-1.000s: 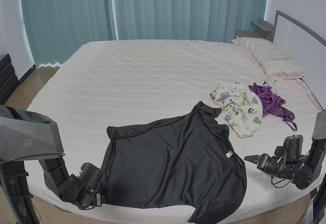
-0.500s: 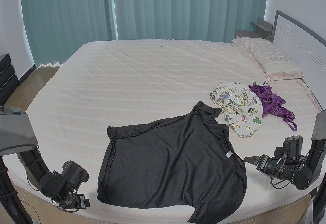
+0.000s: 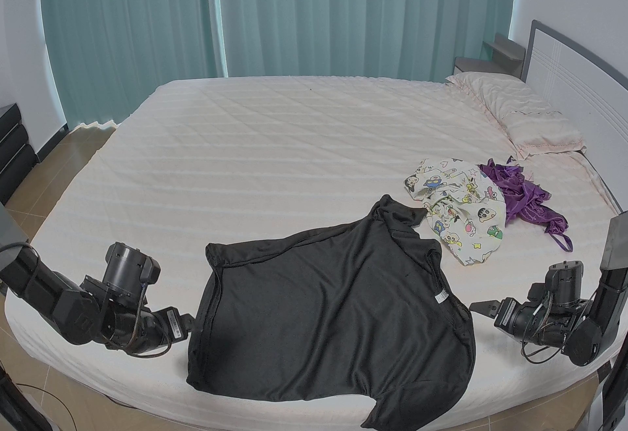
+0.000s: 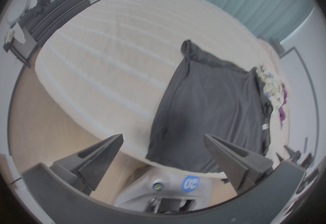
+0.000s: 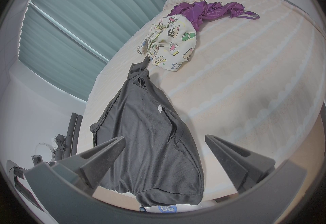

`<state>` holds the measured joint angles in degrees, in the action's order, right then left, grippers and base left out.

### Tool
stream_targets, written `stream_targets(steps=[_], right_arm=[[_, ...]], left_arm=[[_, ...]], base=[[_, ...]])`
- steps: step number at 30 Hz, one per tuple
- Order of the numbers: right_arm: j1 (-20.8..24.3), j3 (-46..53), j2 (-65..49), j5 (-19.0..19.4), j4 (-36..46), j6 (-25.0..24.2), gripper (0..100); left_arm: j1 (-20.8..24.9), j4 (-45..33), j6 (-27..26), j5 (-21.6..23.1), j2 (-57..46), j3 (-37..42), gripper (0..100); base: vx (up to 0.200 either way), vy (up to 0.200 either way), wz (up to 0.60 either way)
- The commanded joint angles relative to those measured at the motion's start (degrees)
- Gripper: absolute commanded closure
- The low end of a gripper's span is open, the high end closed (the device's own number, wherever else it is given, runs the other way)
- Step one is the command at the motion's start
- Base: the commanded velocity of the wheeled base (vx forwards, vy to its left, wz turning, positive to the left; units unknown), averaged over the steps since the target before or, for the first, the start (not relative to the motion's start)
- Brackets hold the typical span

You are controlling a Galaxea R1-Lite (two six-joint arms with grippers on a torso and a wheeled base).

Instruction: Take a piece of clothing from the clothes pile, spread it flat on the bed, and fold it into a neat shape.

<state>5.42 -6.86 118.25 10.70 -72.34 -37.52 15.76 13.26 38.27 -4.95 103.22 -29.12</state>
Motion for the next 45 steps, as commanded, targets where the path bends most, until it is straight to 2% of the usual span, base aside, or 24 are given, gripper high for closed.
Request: stream_targets(steps=[1,4,13,27,29,31,32,37,45], right_arm=[[0.0,-0.1,0.1,0.0,0.0,0.0,0],[0.1,0.0,0.1,0.0,0.0,0.0,0],[0.7,0.0,0.1,0.0,0.0,0.1,0],[0.7,0.0,0.1,-0.1,0.0,0.1,0],[0.7,0.0,0.0,-0.1,0.0,0.1,0],[0.7,0.0,0.0,-0.1,0.0,0.1,0],[0.7,0.0,0.1,0.0,0.0,0.1,0],[0.7,0.0,-0.1,0.0,-0.1,0.1,0],[0.8,0.0,0.1,-0.1,0.0,0.1,0]], left_arm=[[-0.2,3.3,3.2,0.7,-1.1,-1.3,0],[-0.3,5.0,4.8,1.4,-1.0,-1.0,0],[-0.3,5.4,5.0,2.0,0.8,-1.4,0],[-0.6,5.5,5.8,2.2,4.6,-5.9,0],[-0.6,5.7,8.0,2.1,5.8,-7.4,0],[-0.6,5.7,8.0,2.1,5.8,-7.4,0],[-0.6,5.7,10.4,2.5,6.6,-9.1,0],[-0.3,5.7,10.5,2.3,7.6,-9.3,0],[-0.3,5.7,10.4,2.2,9.5,-10.3,0]], base=[[0.0,0.0,0.0],[0.2,-0.2,0.0],[0.2,0.0,0.0],[0.0,0.0,0.0],[0.0,0.0,0.0],[0.0,0.0,0.0],[0.2,0.0,0.0],[0.2,0.0,0.0],[0.0,0.0,0.0]])
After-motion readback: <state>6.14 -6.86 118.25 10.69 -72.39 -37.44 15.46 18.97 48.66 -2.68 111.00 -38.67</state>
